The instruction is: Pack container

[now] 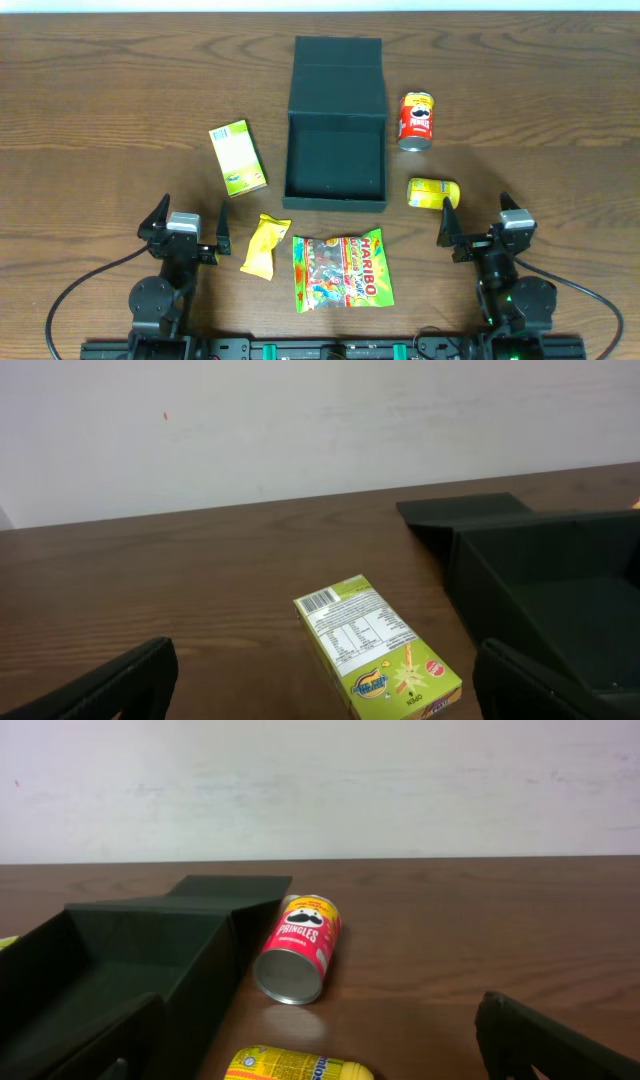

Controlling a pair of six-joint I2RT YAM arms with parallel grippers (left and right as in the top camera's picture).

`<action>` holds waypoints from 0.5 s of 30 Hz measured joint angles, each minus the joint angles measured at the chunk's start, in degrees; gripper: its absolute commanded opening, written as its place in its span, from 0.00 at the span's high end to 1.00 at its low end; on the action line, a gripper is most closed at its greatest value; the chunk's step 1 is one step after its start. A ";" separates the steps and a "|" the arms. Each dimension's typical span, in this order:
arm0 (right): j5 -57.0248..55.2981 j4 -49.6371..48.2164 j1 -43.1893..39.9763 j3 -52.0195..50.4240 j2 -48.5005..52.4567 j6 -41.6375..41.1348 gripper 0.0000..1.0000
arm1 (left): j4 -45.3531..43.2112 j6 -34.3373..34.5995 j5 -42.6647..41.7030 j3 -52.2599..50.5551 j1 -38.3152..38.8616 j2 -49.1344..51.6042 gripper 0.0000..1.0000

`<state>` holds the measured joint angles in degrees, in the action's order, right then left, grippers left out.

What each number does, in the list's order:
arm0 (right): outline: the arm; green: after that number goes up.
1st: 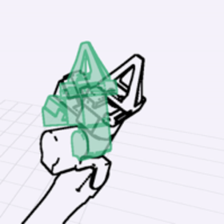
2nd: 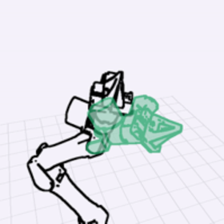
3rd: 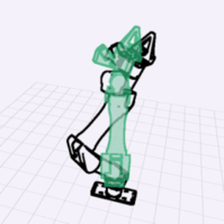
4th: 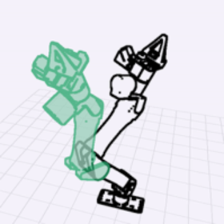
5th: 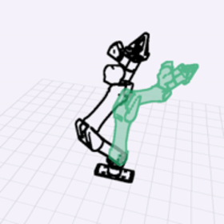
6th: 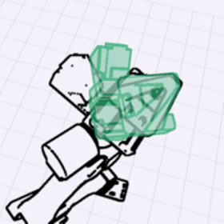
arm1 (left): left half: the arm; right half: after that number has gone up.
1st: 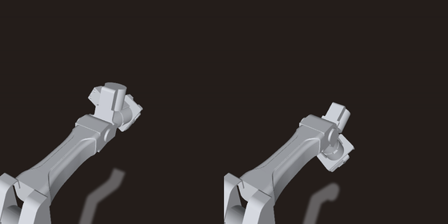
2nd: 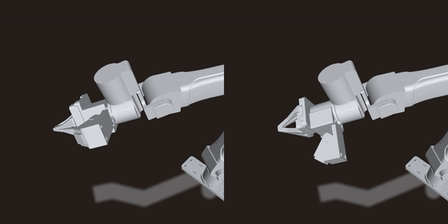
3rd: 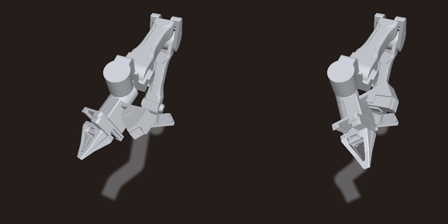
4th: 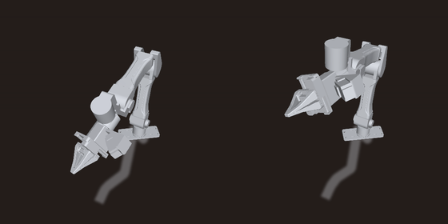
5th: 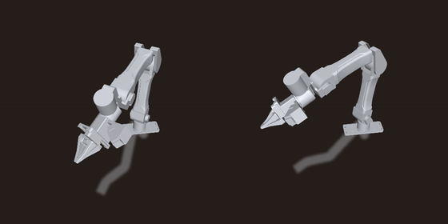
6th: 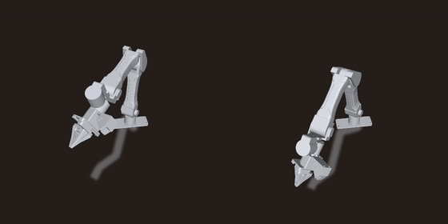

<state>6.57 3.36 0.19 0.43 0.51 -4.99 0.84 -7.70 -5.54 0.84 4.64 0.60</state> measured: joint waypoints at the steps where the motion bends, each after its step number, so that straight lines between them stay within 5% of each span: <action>1: -0.31 0.09 0.00 0.00 0.04 -0.04 0.01 | 0.00 0.00 0.00 0.00 0.00 0.00 0.05; 15: -5.46 0.52 0.00 0.00 0.87 -0.48 0.01 | 0.00 0.00 0.00 0.00 0.00 0.02 0.05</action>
<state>1.10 3.88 0.19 0.43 1.39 -5.48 0.84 -7.70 -5.54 0.84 4.64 0.62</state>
